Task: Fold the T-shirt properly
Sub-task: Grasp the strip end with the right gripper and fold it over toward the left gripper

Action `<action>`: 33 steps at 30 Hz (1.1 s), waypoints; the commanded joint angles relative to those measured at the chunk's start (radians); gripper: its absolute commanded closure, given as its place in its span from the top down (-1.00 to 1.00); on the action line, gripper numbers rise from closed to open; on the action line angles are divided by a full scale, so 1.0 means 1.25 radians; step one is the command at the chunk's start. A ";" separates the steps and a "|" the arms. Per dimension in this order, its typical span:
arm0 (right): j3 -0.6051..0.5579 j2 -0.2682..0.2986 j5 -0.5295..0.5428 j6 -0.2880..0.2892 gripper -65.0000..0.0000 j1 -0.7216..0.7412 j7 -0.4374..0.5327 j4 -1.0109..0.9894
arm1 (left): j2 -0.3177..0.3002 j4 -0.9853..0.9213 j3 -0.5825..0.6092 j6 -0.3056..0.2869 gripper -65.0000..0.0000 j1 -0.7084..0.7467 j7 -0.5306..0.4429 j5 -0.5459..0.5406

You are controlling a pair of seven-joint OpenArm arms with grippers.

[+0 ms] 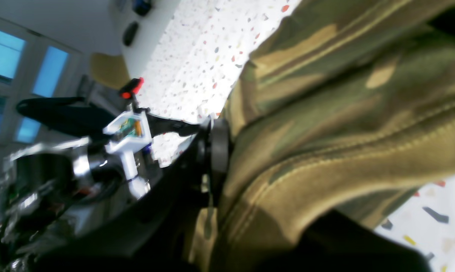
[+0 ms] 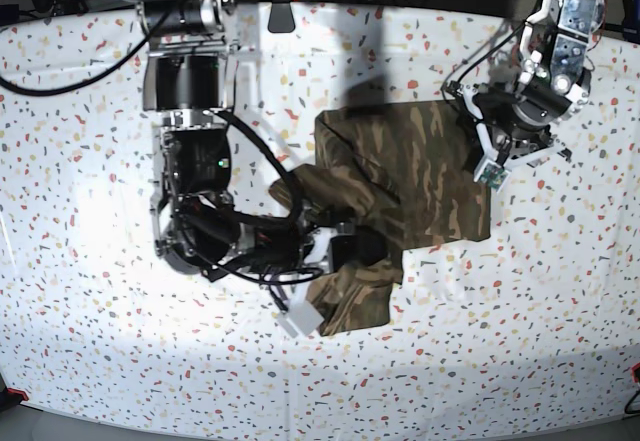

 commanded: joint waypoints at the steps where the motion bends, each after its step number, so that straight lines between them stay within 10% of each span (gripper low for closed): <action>1: -0.006 -0.019 0.017 0.004 -1.00 0.020 0.029 0.014 | -0.005 0.013 -0.004 0.000 -0.25 -0.009 -0.012 -0.002; 14: -0.117 -0.077 -0.217 0.004 -1.00 0.007 0.125 -0.029 | -0.005 0.013 -0.005 0.000 -0.25 -0.009 0.003 -0.002; 23: -0.162 -0.077 -0.224 0.004 -1.00 0.008 0.153 -0.070 | -0.005 0.015 -0.005 0.000 -0.25 -0.009 0.005 -0.001; 33: -0.162 -0.077 -0.269 0.004 -1.00 0.007 0.163 -0.070 | -0.050 0.293 -0.005 0.065 -0.25 -0.009 0.139 0.229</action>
